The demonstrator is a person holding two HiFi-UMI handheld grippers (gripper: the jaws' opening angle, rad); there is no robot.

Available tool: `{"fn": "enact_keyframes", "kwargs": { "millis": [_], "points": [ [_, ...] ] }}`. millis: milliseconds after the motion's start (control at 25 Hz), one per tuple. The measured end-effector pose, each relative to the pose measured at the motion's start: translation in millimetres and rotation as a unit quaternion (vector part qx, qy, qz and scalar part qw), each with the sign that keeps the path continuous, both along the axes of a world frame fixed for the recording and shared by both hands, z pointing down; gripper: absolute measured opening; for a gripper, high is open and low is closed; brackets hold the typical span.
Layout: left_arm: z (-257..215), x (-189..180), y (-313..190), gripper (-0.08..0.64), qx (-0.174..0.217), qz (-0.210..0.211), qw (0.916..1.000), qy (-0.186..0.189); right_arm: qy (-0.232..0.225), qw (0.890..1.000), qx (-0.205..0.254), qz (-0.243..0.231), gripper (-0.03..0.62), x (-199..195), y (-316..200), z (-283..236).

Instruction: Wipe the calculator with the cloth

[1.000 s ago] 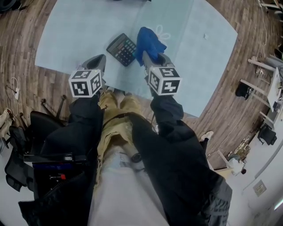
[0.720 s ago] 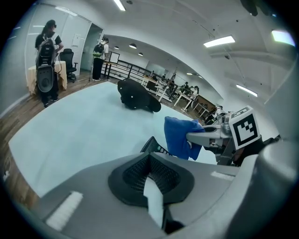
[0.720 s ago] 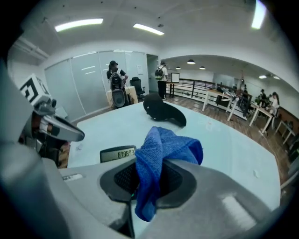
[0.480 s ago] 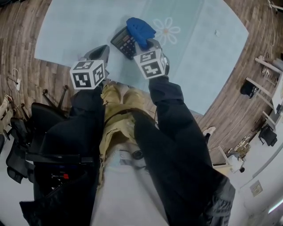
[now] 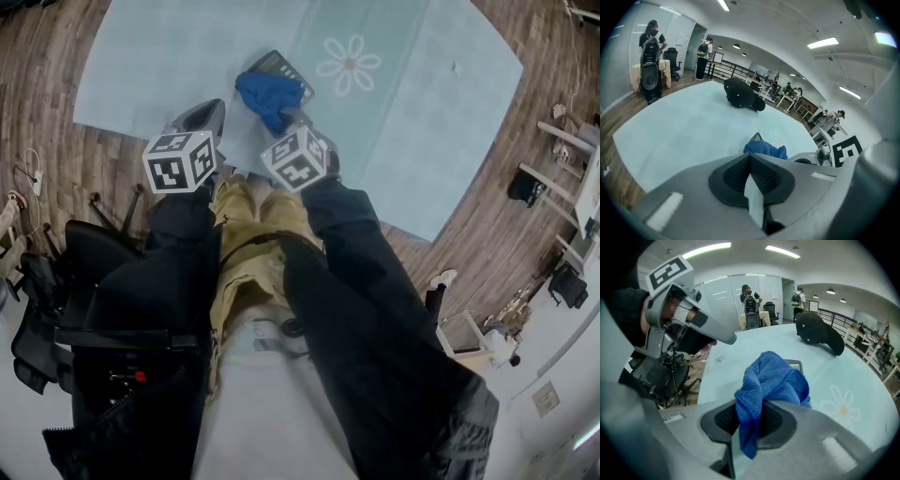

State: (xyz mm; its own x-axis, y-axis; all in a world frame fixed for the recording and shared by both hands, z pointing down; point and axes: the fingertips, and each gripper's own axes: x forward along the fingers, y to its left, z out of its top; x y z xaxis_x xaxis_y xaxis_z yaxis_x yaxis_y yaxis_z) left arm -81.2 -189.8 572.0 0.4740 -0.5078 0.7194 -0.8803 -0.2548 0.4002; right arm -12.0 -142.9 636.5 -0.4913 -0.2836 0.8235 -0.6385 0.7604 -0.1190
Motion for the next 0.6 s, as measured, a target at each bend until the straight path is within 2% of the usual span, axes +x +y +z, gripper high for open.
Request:
{"fn": "enact_keyframes", "kwargs": {
  "millis": [200, 320, 480, 600],
  "points": [
    [-2, -8, 8, 0.002, 0.003, -0.007, 1.0000, 0.000, -0.020, 0.999, -0.015, -0.025, 0.077, -9, 23, -7],
    [-5, -12, 14, 0.002, 0.006, -0.011, 0.9999, -0.001, -0.043, 0.999, -0.025, -0.019, 0.077, -8, 37, -20],
    [-7, -20, 16, 0.002, 0.010, -0.018, 0.9998, 0.000, -0.084, 0.996, -0.020, 0.028, 0.077, 7, 30, -52],
    [-6, -21, 17, 0.002, 0.010, -0.020, 0.9997, 0.000, -0.090, 0.993, 0.011, 0.073, 0.077, 36, 3, -72]
  ]
}}
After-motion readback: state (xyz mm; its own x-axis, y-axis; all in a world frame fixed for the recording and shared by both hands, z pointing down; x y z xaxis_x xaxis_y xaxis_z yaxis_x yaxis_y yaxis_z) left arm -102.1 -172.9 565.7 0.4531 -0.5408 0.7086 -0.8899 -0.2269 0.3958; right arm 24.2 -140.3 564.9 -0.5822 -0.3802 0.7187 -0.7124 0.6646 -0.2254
